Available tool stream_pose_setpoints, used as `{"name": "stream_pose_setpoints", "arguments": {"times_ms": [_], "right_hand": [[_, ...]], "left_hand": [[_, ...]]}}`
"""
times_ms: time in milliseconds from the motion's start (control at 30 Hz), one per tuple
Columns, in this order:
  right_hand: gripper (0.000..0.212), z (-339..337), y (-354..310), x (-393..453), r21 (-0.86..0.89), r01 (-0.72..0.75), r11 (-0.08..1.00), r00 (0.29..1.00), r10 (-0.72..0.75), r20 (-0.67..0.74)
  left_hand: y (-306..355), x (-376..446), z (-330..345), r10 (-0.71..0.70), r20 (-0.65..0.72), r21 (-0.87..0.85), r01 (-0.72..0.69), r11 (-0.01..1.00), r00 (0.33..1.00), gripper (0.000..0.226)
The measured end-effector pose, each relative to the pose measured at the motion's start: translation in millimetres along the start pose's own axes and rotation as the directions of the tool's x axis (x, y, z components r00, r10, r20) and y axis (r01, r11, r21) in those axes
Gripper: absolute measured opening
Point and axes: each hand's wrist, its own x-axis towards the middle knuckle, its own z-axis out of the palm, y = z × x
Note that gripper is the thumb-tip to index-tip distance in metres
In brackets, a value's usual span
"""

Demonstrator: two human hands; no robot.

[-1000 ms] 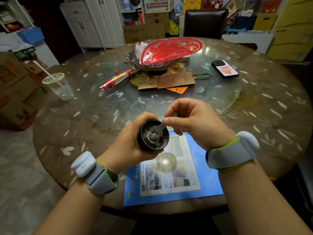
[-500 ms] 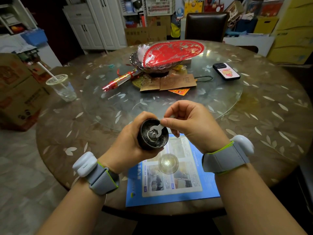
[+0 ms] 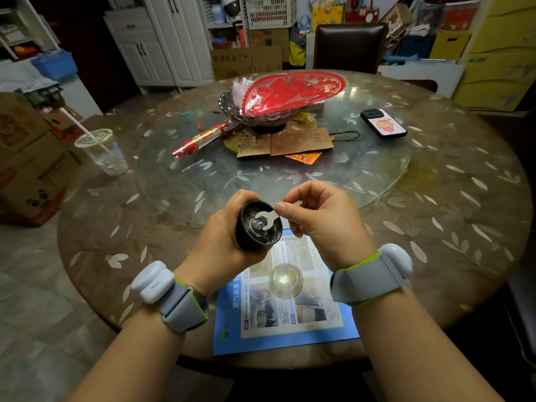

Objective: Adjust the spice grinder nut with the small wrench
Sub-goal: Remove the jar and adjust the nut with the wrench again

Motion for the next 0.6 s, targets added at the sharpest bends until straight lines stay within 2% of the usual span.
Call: {"name": "stream_pose_setpoints", "arguments": {"times_ms": [367,467,533,600], "right_hand": [[0.012,1,2,0,0.071,-0.045,0.996,0.999,0.044,0.017],[0.014,-4,7,1,0.131,-0.043,0.990,0.997,0.050,-0.050],[0.017,-15,17,4,0.061,-0.024,0.998,0.986,0.033,-0.162],[0.019,-31,34,7,-0.169,-0.070,0.983,0.969,0.026,-0.246]], "left_hand": [[1,0,2,-0.029,-0.012,-0.026,0.028,0.999,1.000,0.059],[-3,-2,4,-0.048,0.001,0.003,0.048,0.999,0.999,0.056],[-7,-2,4,-0.063,0.026,0.077,0.061,0.995,0.998,0.054],[-12,-3,4,-0.073,0.053,0.174,0.063,0.983,0.996,0.055]]}}
